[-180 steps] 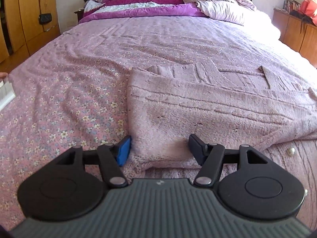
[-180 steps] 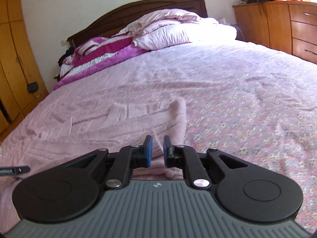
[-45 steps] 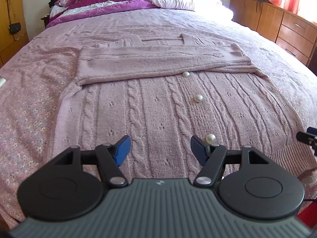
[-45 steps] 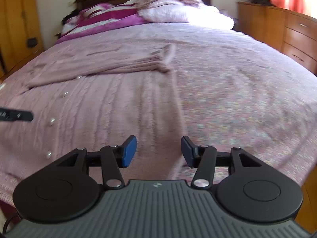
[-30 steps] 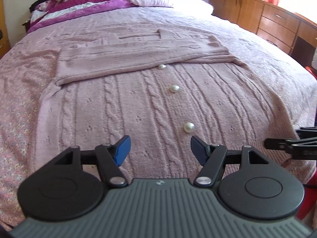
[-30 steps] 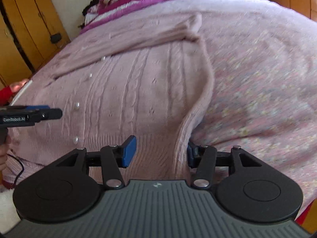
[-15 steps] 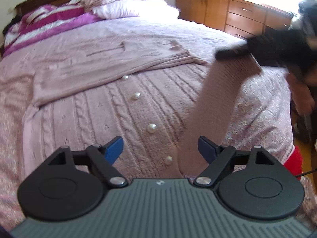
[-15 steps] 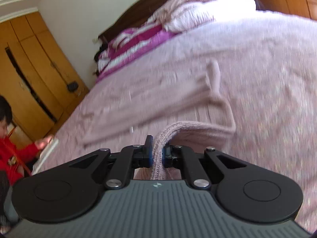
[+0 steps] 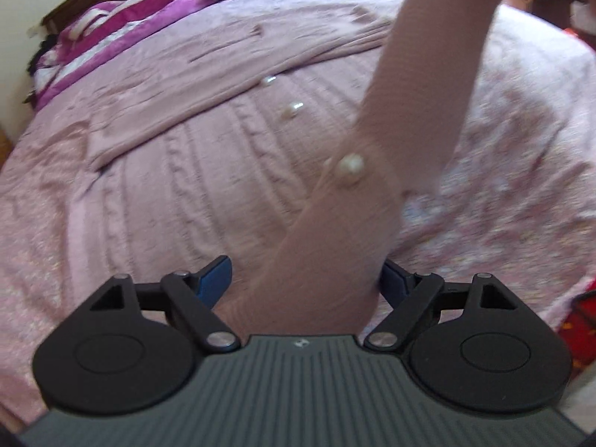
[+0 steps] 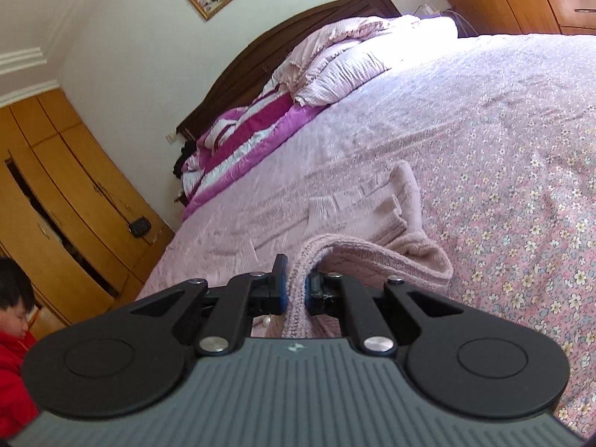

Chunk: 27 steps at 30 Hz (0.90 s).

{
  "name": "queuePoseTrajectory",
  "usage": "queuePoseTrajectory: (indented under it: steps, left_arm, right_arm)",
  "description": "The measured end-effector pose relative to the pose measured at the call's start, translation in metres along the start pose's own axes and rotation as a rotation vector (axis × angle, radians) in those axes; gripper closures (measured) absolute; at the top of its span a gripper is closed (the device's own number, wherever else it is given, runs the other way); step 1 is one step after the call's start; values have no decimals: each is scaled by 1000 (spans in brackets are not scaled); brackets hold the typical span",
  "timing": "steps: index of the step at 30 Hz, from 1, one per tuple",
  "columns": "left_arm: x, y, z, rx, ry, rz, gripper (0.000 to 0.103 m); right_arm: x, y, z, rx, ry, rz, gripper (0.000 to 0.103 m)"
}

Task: Fold small clothes
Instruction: 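Grasp the hem with the left tool while the right tool holds the other hem corner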

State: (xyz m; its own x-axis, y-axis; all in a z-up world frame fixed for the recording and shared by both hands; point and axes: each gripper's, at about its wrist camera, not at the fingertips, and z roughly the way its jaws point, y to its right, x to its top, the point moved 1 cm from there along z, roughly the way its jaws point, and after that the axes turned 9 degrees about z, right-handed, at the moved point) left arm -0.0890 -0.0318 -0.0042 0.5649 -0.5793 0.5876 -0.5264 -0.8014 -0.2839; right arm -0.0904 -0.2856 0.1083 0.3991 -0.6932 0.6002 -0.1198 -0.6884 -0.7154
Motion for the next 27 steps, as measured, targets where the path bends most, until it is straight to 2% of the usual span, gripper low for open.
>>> queuePoseTrajectory:
  steps: [6, 9, 12, 14, 15, 17, 20, 27]
  left_arm:
    - [-7, -12, -6, 174, 2, 43, 20]
    - [-11, -19, -14, 189, 32, 24, 20]
    - [-15, -25, -15, 199, 57, -9, 39]
    - [-14, -25, -13, 198, 60, -25, 64]
    - [-13, -27, -13, 182, 71, -37, 69]
    - [-12, -27, -16, 150, 86, -52, 85]
    - [-9, -25, -23, 160, 119, -68, 90]
    - [12, -34, -46, 191, 227, -90, 91]
  right_arm:
    - [-3, 8, -19, 1, 40, 15, 95]
    - [-10, 18, -27, -7, 44, 38, 95]
    - [-17, 30, -32, -18, 47, 63, 95]
    - [-21, 39, -34, -18, 38, 98, 95]
    - [-23, 44, -35, -13, 30, 120, 94]
    - [-25, 52, -34, -14, 21, 151, 94]
    - [-30, 55, -32, -47, 21, 129, 94]
    - [-33, 53, -35, -45, 41, 78, 94]
